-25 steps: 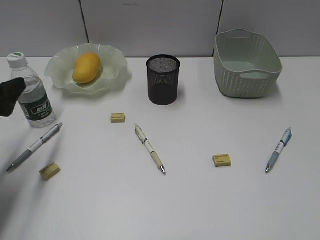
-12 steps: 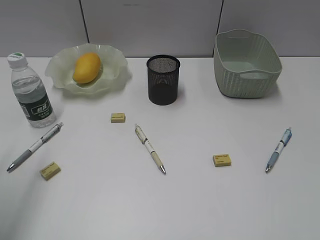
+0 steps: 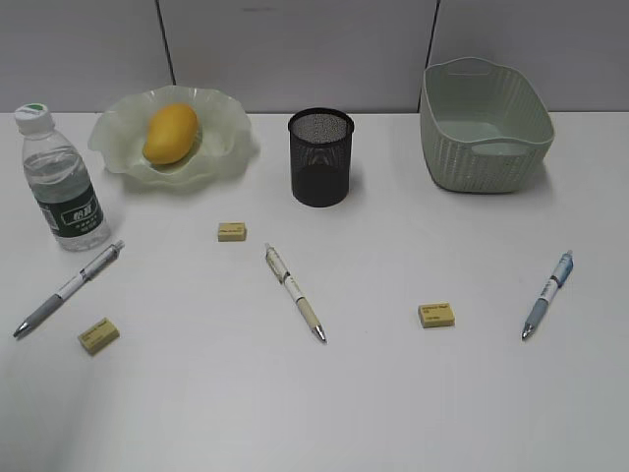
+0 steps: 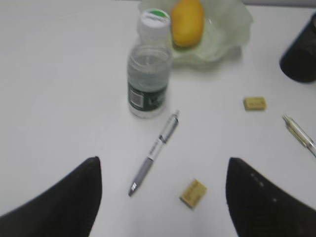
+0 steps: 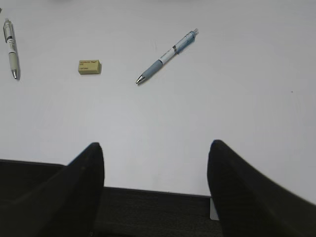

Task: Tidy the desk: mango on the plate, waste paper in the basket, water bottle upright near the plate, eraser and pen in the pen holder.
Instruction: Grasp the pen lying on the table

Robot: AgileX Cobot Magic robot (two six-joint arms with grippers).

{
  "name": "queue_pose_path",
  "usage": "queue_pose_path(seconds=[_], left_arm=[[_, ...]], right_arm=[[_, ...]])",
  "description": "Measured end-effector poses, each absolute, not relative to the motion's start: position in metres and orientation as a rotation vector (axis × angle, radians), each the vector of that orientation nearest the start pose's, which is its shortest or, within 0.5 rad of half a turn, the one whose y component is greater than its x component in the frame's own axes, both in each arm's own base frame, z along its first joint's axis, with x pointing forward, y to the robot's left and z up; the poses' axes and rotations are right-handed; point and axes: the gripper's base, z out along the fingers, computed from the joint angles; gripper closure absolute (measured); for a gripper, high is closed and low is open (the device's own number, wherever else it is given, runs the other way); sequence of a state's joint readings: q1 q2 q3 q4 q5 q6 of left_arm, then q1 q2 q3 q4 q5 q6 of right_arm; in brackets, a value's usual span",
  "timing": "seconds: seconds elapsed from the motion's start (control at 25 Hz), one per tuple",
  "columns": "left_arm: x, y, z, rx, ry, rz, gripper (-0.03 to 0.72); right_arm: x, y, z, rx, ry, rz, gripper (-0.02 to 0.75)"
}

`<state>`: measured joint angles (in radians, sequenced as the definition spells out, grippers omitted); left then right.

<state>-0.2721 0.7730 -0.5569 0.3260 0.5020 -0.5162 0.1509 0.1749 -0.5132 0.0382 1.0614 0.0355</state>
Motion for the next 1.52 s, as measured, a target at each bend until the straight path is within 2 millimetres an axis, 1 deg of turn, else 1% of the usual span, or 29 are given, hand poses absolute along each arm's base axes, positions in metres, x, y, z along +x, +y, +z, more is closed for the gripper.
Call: queue_pose_path(seconds=[0.08, 0.2, 0.4, 0.52, 0.64, 0.88, 1.12, 1.28, 1.44, 1.52], left_arm=[[0.143, -0.036, 0.289, 0.034, 2.242, -0.165, 0.096], [0.133, -0.044, 0.287, 0.125, 2.363, -0.211, 0.096], [0.112, -0.043, 0.287, 0.164, 2.526, -0.233, 0.100], [0.097, -0.037, 0.289, 0.208, 2.567, -0.212, 0.101], [0.081, -0.032, 0.293, 0.250, 2.545, -0.223, 0.104], [0.045, -0.019, 0.304, 0.272, 2.384, -0.260, 0.132], [0.018, -0.009, 0.306, 0.289, 2.273, -0.283, 0.137], [0.011, -0.008, 0.301, 0.340, 2.254, -0.291, 0.137], [0.014, -0.011, 0.289, 0.358, 2.283, -0.301, 0.137], [0.016, -0.012, 0.287, 0.368, 2.268, -0.297, 0.137]], right_arm=[[0.020, 0.006, 0.280, -0.125, 2.207, 0.151, 0.218], [0.020, 0.006, 0.280, -0.125, 2.207, 0.151, 0.218], [0.020, 0.006, 0.280, -0.125, 2.207, 0.151, 0.218], [0.020, 0.006, 0.280, -0.125, 2.207, 0.151, 0.218], [0.020, 0.006, 0.280, -0.125, 2.207, 0.151, 0.218], [0.020, 0.006, 0.280, -0.125, 2.207, 0.151, 0.218], [0.020, 0.006, 0.280, -0.125, 2.207, 0.151, 0.218], [0.020, 0.006, 0.280, -0.125, 2.207, 0.151, 0.218], [0.020, 0.006, 0.280, -0.125, 2.207, 0.151, 0.218], [0.020, 0.006, 0.280, -0.125, 2.207, 0.151, 0.218]])
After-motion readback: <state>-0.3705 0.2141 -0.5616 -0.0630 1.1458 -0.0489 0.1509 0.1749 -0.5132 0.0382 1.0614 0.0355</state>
